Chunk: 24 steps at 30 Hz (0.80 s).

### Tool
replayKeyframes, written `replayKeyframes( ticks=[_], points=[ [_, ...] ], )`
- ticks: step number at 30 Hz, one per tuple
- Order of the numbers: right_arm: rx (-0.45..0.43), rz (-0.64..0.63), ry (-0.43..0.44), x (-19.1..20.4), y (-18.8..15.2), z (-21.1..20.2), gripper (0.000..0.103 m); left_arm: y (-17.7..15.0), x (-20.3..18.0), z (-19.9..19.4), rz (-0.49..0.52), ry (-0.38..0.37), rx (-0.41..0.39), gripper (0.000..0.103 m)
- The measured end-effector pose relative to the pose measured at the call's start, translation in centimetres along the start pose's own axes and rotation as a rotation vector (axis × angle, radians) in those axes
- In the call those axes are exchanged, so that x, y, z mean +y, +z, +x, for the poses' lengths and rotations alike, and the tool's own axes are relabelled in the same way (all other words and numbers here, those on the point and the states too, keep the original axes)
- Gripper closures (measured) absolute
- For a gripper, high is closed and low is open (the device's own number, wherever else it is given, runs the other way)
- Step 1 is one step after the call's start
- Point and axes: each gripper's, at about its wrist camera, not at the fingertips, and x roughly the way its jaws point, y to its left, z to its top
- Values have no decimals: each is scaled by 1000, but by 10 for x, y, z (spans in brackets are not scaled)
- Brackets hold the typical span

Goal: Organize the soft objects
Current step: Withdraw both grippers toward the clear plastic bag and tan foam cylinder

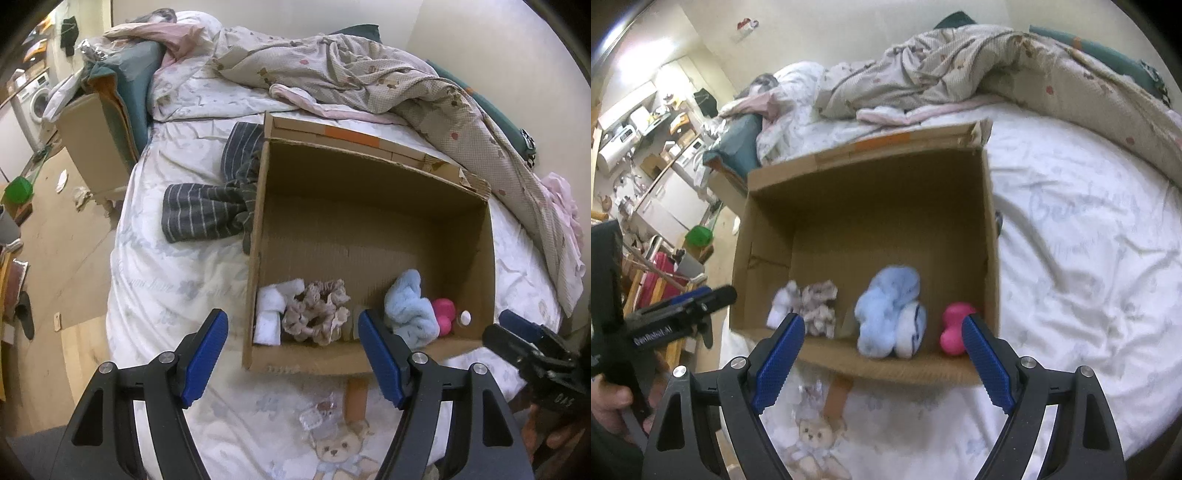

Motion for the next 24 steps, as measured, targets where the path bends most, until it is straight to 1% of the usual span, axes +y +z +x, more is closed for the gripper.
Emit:
replayKeyframes(
  ticks=[2,7,14,18,24],
  points=[
    [11,-3,-6,5,-4,2,11,-4,1,-4,6,-1,0,32],
    [40,24,22,15,-19,5,11,-15,2,-9,14,3,8,32],
    [87,10,35,29,-38,11,11,-33,6,-10,-7,20,37,32],
    [110,11,34,30,-44,13,11,-43,6,-10,-12,33,52,32],
    [134,33,30,25,-49,14,11,-60,12,-5,-53,49,89,32]
  ],
)
